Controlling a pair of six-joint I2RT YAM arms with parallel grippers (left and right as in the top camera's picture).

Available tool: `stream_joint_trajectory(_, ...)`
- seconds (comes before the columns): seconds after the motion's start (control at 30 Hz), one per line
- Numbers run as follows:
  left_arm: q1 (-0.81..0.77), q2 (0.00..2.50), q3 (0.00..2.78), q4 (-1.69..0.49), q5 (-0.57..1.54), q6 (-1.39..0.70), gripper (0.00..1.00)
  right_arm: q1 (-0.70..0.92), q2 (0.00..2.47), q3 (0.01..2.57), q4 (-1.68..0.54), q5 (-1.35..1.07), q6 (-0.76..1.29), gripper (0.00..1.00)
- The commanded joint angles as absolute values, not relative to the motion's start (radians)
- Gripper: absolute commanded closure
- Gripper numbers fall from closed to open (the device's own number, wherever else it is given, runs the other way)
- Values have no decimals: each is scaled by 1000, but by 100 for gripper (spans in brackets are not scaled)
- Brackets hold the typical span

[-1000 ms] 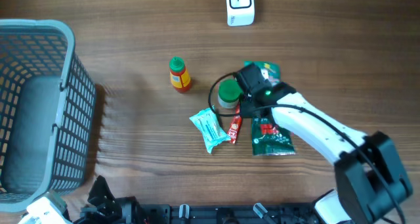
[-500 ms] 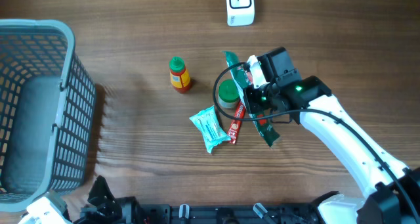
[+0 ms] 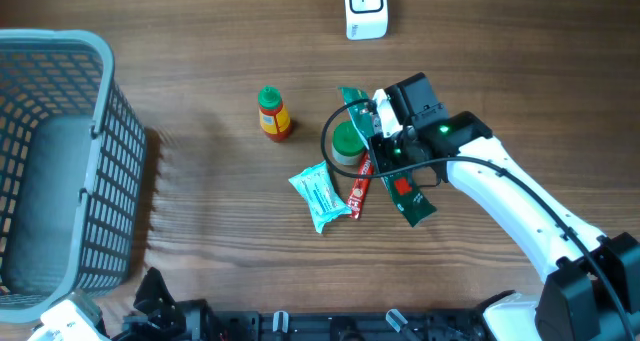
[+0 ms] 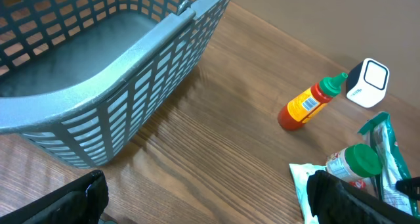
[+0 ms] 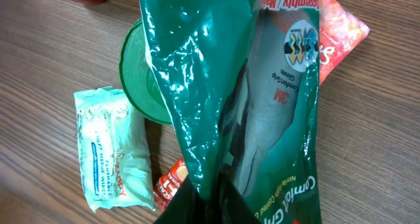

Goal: Scan the item barcode

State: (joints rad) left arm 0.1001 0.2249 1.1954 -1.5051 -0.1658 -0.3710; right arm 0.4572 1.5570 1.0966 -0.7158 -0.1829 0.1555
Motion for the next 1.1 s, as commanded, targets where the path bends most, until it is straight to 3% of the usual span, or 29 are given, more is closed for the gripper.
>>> stream_joint_trajectory(0.0, 107, 216, 1199, -1505, -157, -351, 0, 465, 1573, 1101, -703, -185, 168, 87)
stream_joint_trajectory(0.1, 107, 216, 1199, -1505, -157, -351, 0, 465, 1573, 1101, -697, -185, 168, 82)
stream_joint_trajectory(0.3, 107, 216, 1199, -1505, -157, -351, 0, 465, 1573, 1105, -690, -185, 212, 60)
stream_joint_trajectory(0.5, 107, 216, 1199, -1505, -157, -351, 0, 465, 1573, 1193, -725, -184, 212, 27)
stream_joint_trajectory(0.6, 107, 216, 1199, -1505, -157, -351, 0, 465, 1573, 1235, -772, -180, 212, 21)
stream_joint_trajectory(0.63, 107, 216, 1199, -1505, -157, -351, 0, 465, 1573, 1268, -809, -176, 212, 7)
stream_joint_trajectory(0.67, 107, 216, 1199, -1505, -157, -351, 0, 465, 1573, 1293, -837, -167, 212, 1)
stream_joint_trajectory(1.07, 107, 216, 1199, -1505, -157, -351, 0, 465, 1567, 1359, -867, 2, 213, 0)
